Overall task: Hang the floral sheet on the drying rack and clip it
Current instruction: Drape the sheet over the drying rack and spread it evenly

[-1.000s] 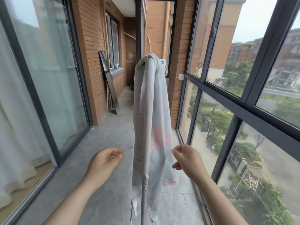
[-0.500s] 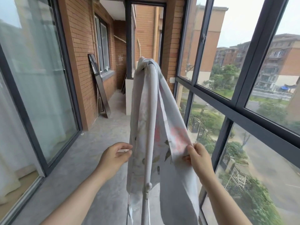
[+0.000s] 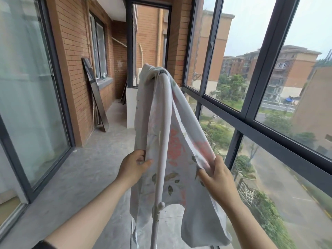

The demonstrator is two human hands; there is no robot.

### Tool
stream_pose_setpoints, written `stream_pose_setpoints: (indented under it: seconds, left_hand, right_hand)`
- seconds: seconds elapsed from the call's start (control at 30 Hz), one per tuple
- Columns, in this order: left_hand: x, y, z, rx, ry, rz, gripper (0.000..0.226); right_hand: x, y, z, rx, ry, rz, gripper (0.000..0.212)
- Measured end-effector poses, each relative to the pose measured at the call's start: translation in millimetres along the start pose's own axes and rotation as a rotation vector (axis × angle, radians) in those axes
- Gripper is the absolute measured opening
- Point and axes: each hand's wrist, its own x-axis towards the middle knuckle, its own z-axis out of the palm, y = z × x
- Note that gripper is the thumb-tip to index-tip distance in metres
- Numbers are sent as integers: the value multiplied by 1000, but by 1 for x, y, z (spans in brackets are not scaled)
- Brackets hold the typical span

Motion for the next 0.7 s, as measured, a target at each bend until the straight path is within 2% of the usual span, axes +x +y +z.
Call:
stream_pose_setpoints:
  seconds: [0.07, 0.13, 0.2, 0.27, 0.3, 0.4, 0.47, 0.57, 0.63, 0.7]
  left_hand:
    - [0, -4, 1, 67, 36, 76, 28]
    - [-6, -5, -3, 90, 120, 129, 38]
    - [-14, -3, -11, 48, 201, 174, 39]
    - [-21, 3, -24, 2, 290, 225, 33]
    - [-24, 9, -32, -4, 335, 260, 31]
    - [-25, 25, -54, 13, 437, 341, 31]
    - [-25, 34, -63, 18, 446, 402, 25]
    - [-27, 37, -68, 72, 395, 476, 17]
    - [-30, 37, -65, 67, 351, 494, 17]
    - [-34, 39, -61, 49, 322, 512, 18]
  right_hand:
    - [-3, 0, 1, 15, 0, -16, 19]
    - [-3, 5, 3, -30, 25, -39, 33]
    - [-1, 12, 4, -122, 59, -65, 33]
    - [-1, 20, 6, -188, 61, -80, 15]
    - [-2, 25, 9, -203, 45, -67, 12]
    - [-5, 45, 28, -222, -74, 49, 25]
    - [-6, 60, 43, -243, -167, 152, 25]
    - [-4, 69, 63, -258, -298, 212, 17]
    - [-1, 62, 68, -199, -307, 210, 14]
    - [1, 45, 66, -90, -260, 189, 25]
